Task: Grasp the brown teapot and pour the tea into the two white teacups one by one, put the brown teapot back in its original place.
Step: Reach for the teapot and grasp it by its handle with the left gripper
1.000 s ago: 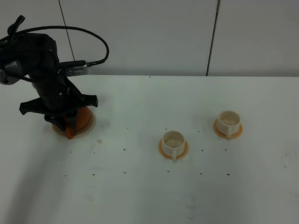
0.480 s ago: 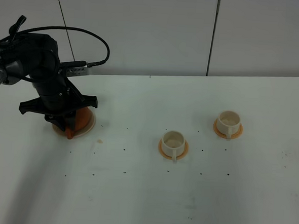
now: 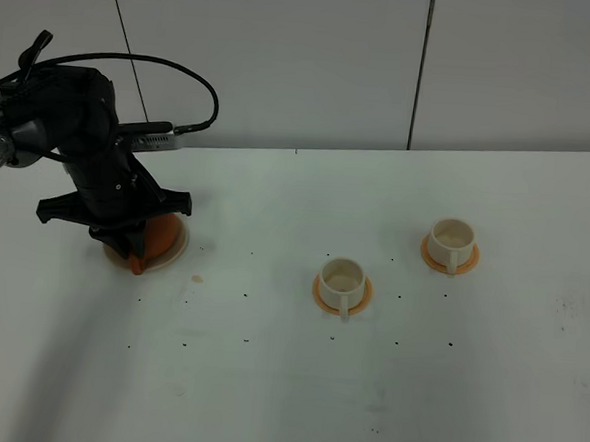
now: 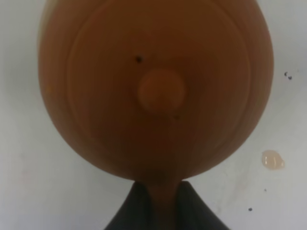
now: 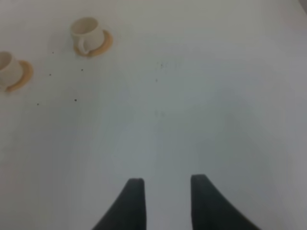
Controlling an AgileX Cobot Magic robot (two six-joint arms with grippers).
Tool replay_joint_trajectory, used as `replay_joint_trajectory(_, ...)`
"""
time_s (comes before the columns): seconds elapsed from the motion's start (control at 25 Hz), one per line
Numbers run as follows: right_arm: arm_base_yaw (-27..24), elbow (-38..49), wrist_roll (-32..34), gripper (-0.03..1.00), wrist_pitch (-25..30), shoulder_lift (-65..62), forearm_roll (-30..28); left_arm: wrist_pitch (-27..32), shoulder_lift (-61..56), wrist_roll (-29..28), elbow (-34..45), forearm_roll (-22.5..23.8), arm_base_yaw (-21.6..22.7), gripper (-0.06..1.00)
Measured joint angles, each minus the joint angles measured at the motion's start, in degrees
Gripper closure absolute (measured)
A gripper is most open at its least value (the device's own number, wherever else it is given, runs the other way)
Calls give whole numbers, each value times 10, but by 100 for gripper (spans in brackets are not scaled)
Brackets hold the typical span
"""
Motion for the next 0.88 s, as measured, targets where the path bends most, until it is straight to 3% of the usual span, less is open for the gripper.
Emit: replay_joint_trajectory(0.88,0,0,0,73,0,0,0,2,1,4,0,-6,-7,77)
